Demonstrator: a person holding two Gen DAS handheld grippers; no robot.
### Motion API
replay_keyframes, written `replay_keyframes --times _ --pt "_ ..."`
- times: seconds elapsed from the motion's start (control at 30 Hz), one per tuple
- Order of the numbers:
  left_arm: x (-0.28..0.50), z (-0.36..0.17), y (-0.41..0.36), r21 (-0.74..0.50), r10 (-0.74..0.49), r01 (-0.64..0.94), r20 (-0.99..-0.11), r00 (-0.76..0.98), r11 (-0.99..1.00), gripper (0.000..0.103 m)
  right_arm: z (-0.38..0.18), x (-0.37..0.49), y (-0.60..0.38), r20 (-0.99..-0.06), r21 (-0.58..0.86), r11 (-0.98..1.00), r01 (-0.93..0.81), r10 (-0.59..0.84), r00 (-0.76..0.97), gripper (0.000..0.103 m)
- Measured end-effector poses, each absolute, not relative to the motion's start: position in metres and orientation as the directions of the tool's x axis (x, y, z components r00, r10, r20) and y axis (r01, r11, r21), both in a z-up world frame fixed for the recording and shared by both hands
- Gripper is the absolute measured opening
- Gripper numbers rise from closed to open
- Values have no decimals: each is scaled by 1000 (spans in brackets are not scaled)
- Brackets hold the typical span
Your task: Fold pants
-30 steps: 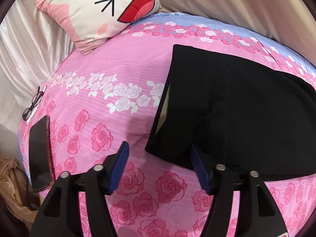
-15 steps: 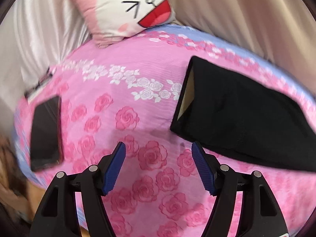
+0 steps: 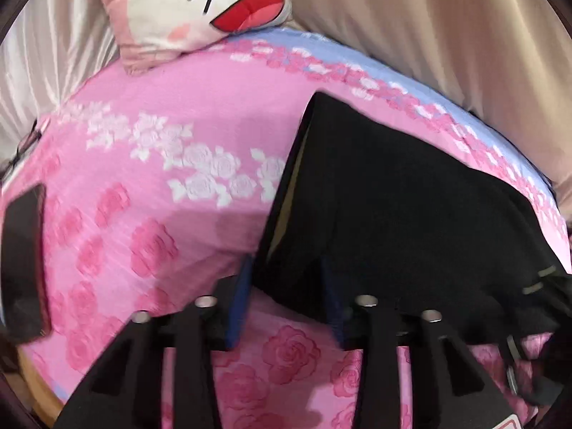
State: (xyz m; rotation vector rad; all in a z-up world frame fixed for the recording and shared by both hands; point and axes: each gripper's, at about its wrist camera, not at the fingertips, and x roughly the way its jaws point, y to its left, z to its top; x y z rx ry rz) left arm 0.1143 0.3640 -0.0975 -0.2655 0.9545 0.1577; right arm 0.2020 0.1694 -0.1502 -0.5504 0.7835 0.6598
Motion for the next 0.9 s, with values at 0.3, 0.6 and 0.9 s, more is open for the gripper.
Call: replay_keyframes --times 0.3,0.6,0.9 --pt "82 -96 429 -38 184 -407 -851 492 913 3 -104 208 120 -702 210 699 -683 594 393 15" --pt "129 -41 347 -249 -109 -128 -752 650 960 68 -80 337 -48 -810 147 954 -260 267 522 33" --pt "139 -105 328 4 100 -197 -871 480 980 78 -103 368 -10 -814 -17 939 -345 187 549 5"
